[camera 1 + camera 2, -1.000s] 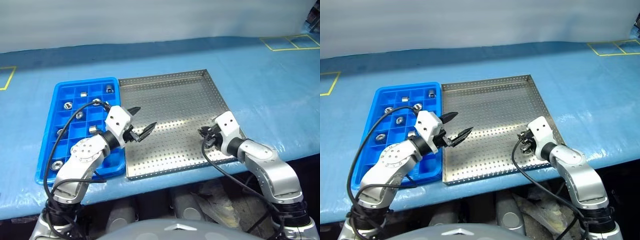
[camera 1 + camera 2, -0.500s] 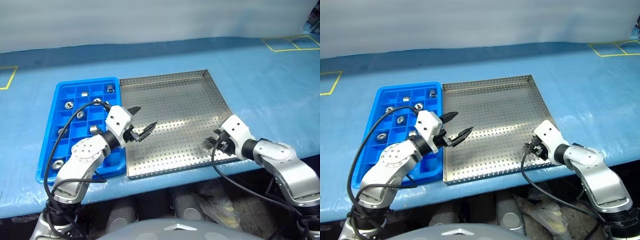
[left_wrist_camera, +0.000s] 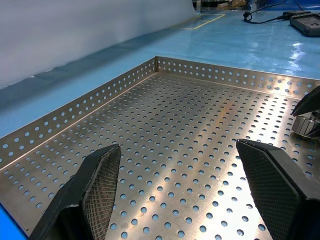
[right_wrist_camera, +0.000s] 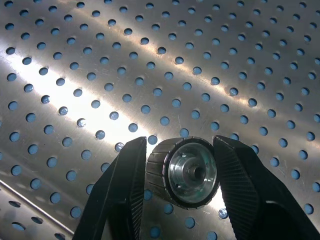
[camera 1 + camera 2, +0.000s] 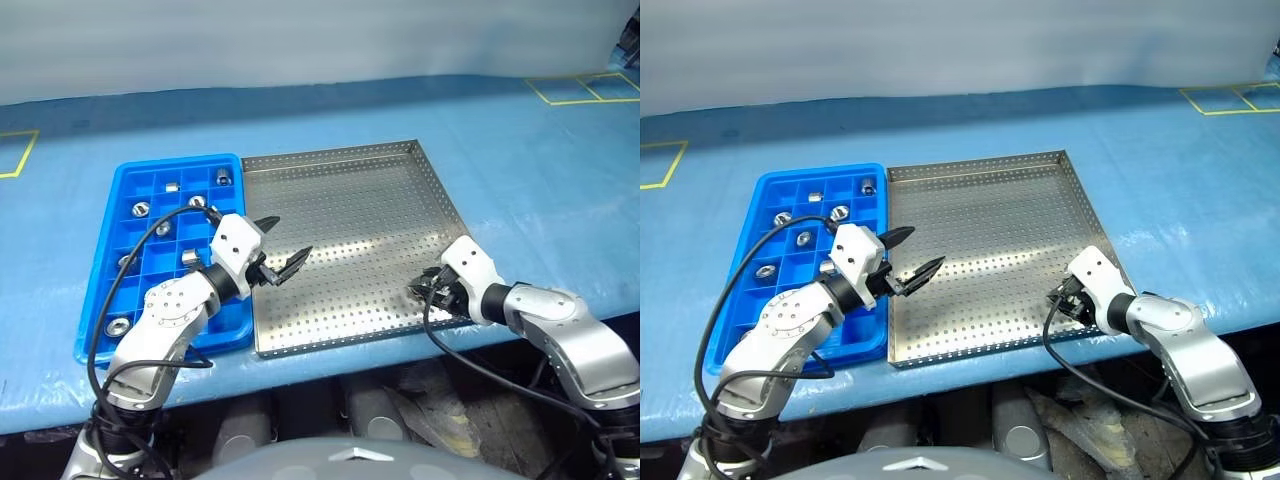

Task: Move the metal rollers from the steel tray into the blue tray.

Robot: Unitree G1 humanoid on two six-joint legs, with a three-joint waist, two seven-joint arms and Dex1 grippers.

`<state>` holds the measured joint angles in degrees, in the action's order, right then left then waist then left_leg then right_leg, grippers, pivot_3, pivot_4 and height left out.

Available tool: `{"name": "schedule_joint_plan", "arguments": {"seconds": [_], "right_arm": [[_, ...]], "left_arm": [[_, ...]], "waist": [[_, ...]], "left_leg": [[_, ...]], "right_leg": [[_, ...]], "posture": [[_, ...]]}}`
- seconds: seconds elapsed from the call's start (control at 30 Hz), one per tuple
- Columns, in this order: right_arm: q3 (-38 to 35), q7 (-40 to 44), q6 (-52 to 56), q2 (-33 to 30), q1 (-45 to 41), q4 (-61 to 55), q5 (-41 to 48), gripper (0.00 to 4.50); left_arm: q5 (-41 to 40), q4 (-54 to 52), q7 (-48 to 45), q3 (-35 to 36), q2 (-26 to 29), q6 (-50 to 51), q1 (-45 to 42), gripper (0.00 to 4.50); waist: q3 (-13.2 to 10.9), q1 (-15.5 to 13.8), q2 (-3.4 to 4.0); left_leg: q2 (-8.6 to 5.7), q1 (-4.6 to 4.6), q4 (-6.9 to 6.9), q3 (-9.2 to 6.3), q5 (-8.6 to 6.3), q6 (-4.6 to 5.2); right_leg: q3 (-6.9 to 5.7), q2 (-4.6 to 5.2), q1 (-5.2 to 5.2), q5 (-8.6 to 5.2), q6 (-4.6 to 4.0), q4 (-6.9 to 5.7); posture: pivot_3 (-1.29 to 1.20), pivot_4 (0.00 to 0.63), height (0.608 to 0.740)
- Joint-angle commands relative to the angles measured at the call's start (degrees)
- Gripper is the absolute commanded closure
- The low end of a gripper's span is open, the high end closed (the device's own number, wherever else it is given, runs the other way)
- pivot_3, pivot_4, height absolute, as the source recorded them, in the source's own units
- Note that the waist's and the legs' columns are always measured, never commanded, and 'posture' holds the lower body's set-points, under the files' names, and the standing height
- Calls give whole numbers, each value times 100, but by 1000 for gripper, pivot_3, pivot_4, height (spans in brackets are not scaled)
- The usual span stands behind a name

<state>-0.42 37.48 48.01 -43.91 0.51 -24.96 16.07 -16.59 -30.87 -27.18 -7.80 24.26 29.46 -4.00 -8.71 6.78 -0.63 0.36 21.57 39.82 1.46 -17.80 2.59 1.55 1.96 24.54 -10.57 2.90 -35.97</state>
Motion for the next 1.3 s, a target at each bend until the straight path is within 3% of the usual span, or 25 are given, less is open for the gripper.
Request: {"name": "schedule_joint_plan", "arguments": {"seconds": [0.03, 0.4, 0.53, 0.6, 0.93, 1.17, 1.3], "right_arm": [[5, -6, -85, 0, 16, 54, -37, 2280], [114, -3, -86, -34, 67, 175, -101, 2280], [146, 13, -96, -51, 77, 235, -114, 3038], [157, 13, -106, -60, 75, 240, -124, 3633], [82, 9, -179, -30, 16, 110, -83, 3691], [-9, -106, -143, -8, -8, 62, -126, 1502], [-29, -104, -115, -31, -5, 48, -117, 1502]], "left_arm": [[1, -291, 18, 82, -2, -81, -30, 477], [24, -291, 12, 83, 12, -75, -49, 477], [31, -295, 19, 86, 12, -75, -50, 477], [33, -297, 23, 88, 13, -75, -49, 477], [34, -295, 17, 88, 21, -77, -59, 477], [31, -269, 7, 86, 15, -84, -83, 477], [36, -250, -2, 71, 14, -85, -106, 477]], "waist": [[0, -1, 0], [1, -3, -1], [9, -10, -13], [17, -14, -25], [23, -49, -35], [22, -65, -34], [22, -59, -34]], "left_leg": [[0, 0, 1, 1, 0, 1], [0, 0, 6, 5, -2, 4], [0, -1, 7, 5, -3, 5], [0, -2, 7, 5, -3, 5], [0, -3, 14, 9, -4, 7], [1, -1, 14, 12, -5, 9], [1, 0, 14, 18, -7, 12]], "right_leg": [[1, 0, 0, 0, 0, 0], [5, 0, -2, 0, 0, 0], [5, 1, -3, 0, 0, 0], [5, 1, -4, 0, 0, 0], [6, 3, -6, 0, 0, 1], [8, 3, -2, 1, 0, 0], [14, 3, 0, 1, 0, 0]], "posture": [[-208, 150, 740], [-208, 150, 740], [-208, 150, 740], [-208, 150, 740], [-206, 150, 740], [-213, 150, 740], [-216, 150, 740]]}}
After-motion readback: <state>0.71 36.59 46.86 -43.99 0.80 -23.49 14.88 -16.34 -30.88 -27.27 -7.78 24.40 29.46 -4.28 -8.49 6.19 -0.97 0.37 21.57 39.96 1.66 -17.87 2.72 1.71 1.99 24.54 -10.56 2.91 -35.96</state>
